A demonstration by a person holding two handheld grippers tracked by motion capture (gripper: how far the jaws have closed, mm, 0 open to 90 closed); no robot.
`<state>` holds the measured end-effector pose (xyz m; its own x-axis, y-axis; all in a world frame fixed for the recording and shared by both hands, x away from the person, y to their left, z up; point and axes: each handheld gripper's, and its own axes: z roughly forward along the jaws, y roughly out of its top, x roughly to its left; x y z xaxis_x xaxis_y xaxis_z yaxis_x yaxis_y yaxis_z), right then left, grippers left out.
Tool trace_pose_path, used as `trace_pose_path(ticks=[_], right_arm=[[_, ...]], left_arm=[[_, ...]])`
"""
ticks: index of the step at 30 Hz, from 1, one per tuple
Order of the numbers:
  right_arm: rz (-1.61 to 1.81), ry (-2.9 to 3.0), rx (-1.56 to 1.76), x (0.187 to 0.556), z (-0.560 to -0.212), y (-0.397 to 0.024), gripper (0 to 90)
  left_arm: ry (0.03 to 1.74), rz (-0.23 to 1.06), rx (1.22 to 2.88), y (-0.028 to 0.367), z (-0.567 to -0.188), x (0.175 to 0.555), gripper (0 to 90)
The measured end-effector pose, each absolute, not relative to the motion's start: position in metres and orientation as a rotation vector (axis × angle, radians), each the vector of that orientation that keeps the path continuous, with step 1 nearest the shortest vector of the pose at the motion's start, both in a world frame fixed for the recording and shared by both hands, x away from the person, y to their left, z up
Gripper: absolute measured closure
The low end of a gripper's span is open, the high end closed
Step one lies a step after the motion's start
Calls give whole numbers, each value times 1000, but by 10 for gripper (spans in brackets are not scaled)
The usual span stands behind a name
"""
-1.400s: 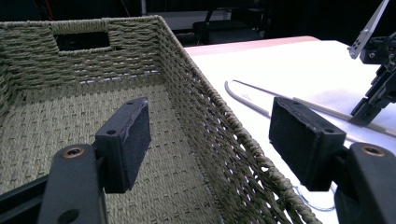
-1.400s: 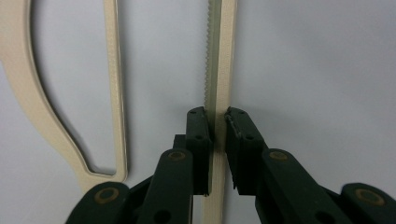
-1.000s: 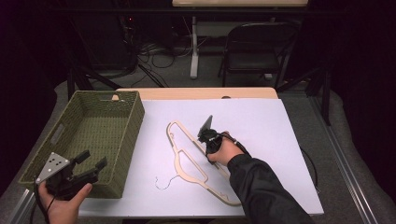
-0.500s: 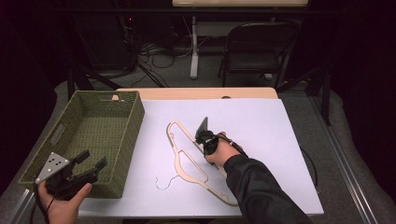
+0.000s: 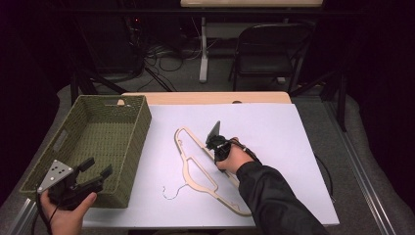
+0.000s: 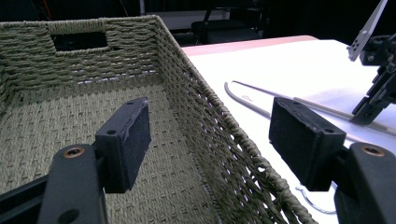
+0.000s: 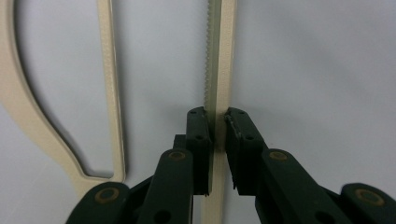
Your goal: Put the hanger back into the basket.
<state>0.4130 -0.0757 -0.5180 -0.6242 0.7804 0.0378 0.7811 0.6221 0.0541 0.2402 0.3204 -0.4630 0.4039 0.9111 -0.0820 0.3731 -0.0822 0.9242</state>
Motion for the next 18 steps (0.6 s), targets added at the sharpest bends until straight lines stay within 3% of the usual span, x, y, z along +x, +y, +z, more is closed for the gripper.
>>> trace_pose_path(ticks=[7, 9, 10, 12, 18], right_arm=[[-264, -2791, -1331, 407, -509, -81, 801], [-161, -2785, -1297, 408, -502, -81, 801], [-380, -2747, -1383, 403, -510, -80, 801], [-244, -2779, -1294, 406, -501, -83, 801], [-266, -2756, -1300, 405, -495, -86, 800]], left_arm=[[1137, 667, 1663, 317, -463, 240, 300], [1133, 664, 1668, 315, -463, 240, 300], [1130, 662, 1672, 314, -463, 240, 300], [1122, 659, 1678, 311, -463, 241, 300], [1103, 640, 1700, 303, -465, 241, 300]])
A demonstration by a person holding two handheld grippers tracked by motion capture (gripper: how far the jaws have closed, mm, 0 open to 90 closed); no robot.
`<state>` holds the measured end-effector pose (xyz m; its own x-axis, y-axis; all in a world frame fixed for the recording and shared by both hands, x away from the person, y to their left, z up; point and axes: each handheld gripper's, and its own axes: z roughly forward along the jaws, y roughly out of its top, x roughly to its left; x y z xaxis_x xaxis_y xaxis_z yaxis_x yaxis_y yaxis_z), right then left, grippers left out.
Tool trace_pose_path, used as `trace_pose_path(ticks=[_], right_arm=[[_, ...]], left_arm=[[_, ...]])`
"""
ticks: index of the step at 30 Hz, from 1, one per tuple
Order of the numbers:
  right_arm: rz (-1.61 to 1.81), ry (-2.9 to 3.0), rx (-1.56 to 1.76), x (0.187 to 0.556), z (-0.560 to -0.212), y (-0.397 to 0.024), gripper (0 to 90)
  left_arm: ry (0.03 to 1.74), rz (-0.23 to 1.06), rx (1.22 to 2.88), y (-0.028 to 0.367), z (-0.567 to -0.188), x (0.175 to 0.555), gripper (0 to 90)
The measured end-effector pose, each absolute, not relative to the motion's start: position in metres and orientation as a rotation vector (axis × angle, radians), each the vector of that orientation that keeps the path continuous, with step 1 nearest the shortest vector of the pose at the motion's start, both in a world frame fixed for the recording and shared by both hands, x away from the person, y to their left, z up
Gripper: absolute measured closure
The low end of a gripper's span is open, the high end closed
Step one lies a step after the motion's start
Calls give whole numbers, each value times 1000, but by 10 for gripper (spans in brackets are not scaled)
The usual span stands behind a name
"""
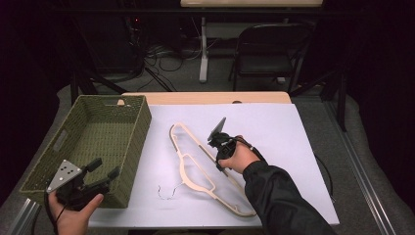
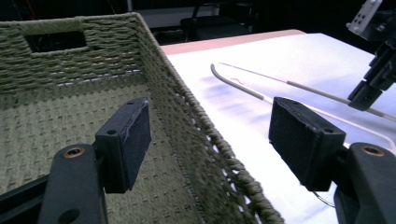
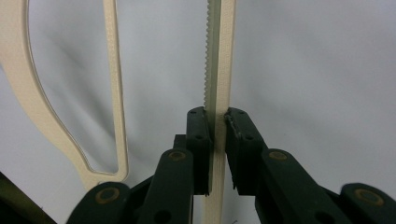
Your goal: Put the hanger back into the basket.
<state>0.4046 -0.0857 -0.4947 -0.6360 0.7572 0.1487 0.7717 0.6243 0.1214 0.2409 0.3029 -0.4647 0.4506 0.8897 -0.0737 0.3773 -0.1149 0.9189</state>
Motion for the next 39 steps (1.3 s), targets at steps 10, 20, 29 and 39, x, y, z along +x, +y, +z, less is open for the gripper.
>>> trace_pose_path(ticks=[10, 20, 29, 39], right_arm=[[-416, -2697, -1346, 405, -484, -100, 800], [-614, -2629, -1377, 404, -475, -112, 800], [-709, -2586, -1385, 401, -470, -117, 799], [-764, -2548, -1406, 400, -464, -123, 799]], left_arm=[[1040, 593, 1756, 279, -468, 242, 300], [999, 533, 1776, 260, -473, 242, 303], [951, 525, 1819, 243, -480, 240, 325], [922, 573, 1796, 246, -470, 232, 336]])
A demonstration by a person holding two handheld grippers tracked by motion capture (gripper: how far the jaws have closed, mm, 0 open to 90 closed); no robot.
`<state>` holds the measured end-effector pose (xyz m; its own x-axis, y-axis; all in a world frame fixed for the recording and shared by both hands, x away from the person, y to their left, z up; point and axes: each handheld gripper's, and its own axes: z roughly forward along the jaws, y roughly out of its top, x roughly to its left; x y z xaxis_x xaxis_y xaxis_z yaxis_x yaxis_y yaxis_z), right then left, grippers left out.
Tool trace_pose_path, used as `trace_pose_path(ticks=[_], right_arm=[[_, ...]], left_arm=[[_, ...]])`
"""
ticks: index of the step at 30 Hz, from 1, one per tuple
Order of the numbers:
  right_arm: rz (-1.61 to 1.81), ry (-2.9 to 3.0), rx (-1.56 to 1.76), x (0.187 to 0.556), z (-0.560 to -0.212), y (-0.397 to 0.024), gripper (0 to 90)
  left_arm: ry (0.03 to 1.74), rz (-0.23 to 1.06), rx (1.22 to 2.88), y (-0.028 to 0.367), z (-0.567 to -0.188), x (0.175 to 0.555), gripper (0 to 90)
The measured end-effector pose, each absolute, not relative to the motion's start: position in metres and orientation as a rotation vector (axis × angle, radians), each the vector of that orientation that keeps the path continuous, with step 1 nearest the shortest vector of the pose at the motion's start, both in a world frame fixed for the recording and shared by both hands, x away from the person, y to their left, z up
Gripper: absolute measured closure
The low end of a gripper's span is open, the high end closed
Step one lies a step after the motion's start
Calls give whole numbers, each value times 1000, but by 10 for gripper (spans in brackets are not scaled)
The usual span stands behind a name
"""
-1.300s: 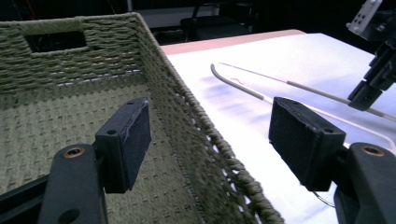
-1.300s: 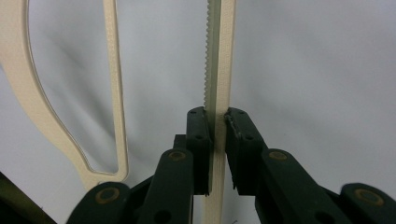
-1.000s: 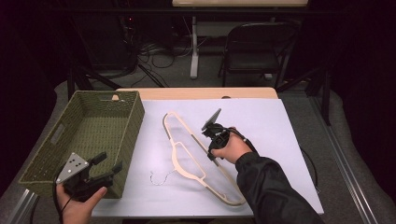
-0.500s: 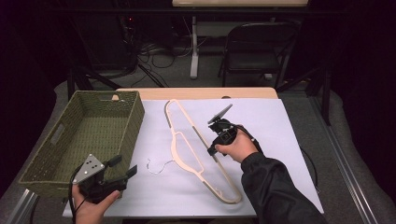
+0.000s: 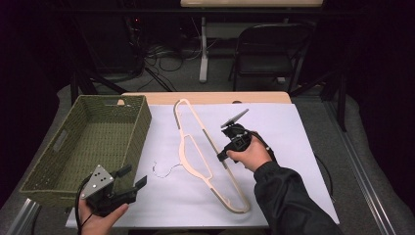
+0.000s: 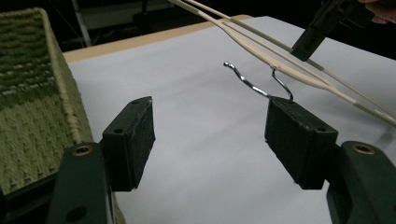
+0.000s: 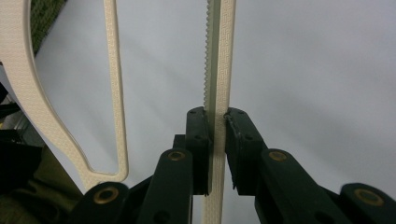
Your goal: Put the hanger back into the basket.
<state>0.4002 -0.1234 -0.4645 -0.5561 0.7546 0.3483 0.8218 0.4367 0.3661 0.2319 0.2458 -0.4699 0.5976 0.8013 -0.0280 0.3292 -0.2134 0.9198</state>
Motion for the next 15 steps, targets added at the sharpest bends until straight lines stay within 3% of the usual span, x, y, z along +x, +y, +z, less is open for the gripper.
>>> trace_pose_path(ticks=[15], right_arm=[[-927, -2458, -1493, 397, -457, -145, 799]], left_arm=[[869, 503, 1802, 224, -460, 229, 339]])
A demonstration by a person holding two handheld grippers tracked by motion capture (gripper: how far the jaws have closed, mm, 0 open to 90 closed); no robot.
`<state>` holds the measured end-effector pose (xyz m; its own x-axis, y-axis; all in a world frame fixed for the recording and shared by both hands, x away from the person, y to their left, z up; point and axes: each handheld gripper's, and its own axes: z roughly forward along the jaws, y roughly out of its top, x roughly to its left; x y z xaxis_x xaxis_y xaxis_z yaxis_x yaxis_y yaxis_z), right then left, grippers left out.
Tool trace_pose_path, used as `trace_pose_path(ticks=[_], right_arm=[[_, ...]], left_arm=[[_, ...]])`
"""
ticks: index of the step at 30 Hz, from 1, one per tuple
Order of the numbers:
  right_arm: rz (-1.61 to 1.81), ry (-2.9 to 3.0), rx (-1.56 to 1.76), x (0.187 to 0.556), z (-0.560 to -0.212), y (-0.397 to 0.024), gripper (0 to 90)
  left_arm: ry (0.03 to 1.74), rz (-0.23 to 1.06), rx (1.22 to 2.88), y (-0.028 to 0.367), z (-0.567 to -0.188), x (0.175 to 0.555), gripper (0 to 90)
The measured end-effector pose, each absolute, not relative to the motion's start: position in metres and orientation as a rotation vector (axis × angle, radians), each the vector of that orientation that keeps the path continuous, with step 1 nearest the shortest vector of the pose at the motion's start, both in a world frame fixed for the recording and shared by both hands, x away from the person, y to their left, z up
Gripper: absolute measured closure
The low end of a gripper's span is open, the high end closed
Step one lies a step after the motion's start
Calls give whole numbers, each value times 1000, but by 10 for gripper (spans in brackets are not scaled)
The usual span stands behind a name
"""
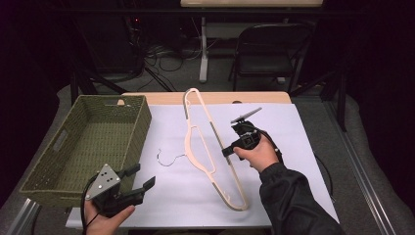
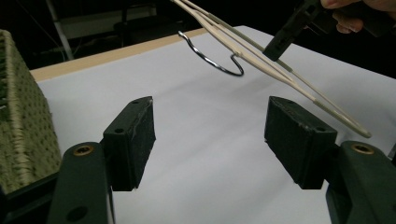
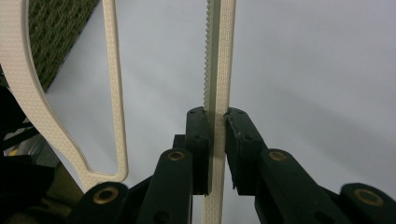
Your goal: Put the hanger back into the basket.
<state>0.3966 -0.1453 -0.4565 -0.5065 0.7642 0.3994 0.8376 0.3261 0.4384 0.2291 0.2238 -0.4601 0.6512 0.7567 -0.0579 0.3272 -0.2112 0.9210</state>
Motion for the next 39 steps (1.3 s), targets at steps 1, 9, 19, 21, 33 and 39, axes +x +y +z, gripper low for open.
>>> trace_pose_path(ticks=[1, 9, 19, 21, 33, 39], right_arm=[[-927, -2458, -1493, 397, -457, -145, 799], [-992, -2397, -1543, 397, -460, -152, 799], [-1032, -2386, -1527, 398, -465, -147, 798], [-1030, -2374, -1538, 397, -464, -145, 799], [-1068, -2400, -1509, 395, -463, -134, 798], [-1067, -2405, -1503, 395, -463, -132, 798]], left_arm=[[869, 491, 1803, 222, -461, 230, 339], [840, 406, 1829, 198, -470, 235, 339], [834, 304, 1847, 162, -489, 255, 353], [834, 294, 1845, 159, -490, 256, 357], [853, 228, 1764, 133, -501, 270, 383], [865, 204, 1734, 126, -502, 273, 399]])
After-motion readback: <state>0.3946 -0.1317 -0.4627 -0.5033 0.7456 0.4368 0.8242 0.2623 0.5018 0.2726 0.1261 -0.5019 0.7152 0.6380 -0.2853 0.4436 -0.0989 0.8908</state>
